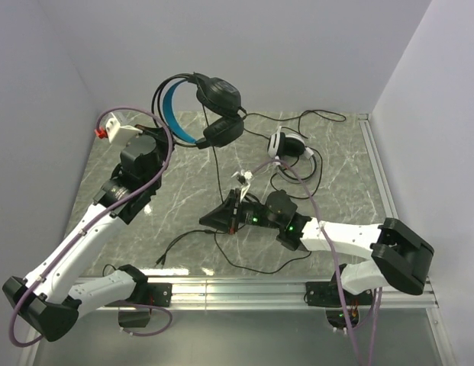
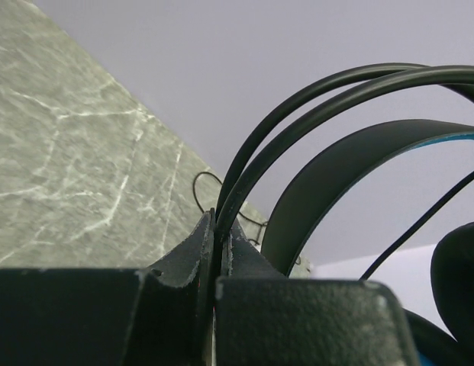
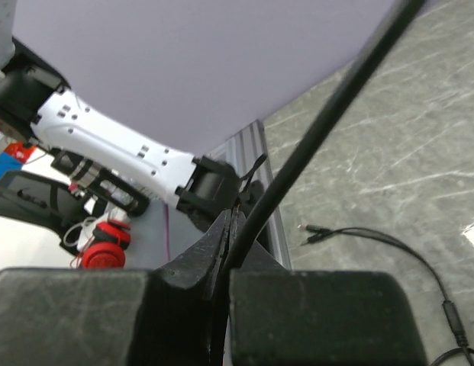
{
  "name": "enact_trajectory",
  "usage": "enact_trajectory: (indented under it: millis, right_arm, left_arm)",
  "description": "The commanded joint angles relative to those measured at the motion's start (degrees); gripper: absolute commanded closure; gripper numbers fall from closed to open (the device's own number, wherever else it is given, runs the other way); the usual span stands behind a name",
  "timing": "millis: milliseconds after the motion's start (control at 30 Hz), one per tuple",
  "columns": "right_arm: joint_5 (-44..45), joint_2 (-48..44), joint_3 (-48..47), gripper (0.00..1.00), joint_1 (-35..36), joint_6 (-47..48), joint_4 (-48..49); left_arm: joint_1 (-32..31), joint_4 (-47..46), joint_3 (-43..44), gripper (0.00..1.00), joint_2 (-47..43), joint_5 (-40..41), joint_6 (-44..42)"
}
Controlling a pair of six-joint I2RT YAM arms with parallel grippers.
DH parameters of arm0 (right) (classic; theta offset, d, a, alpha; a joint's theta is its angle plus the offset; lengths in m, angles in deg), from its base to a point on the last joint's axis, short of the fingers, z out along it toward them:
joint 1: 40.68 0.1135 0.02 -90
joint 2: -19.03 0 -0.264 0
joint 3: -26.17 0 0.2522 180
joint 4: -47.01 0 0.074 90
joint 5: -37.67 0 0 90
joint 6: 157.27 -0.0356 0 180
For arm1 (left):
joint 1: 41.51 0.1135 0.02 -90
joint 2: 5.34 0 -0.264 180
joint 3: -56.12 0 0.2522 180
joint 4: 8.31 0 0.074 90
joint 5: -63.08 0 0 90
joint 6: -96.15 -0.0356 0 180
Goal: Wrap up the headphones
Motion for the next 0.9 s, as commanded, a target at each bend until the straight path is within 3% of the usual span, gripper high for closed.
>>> enact_trajectory:
  millis: [0, 400, 667, 867]
  right_arm:
    - [1.39, -3.19, -1.61, 1.00, 2.72, 3.78, -5.23]
    - [4.90, -9.35, -10.74, 1.00, 4.40, 14.06, -25.26]
    - [7.72, -11.03, -17.95, 1.00, 4.22, 18.81, -31.52]
    - [5.79, -9.18, -25.16, 1.00, 3.26, 19.61, -34.95]
  left_arm:
    - [0.02, -6.58, 0.29, 1.00, -0.23, 5.33, -0.34]
    - [-0.16, -8.51, -6.38, 1.00, 1.53, 7.27, -4.46]
    - [-0.77, -11.07, -9.91, 1.00, 1.88, 5.25, -9.65]
    - [-3.76, -11.42, -10.96, 1.00, 3.02, 11.13, -14.66]
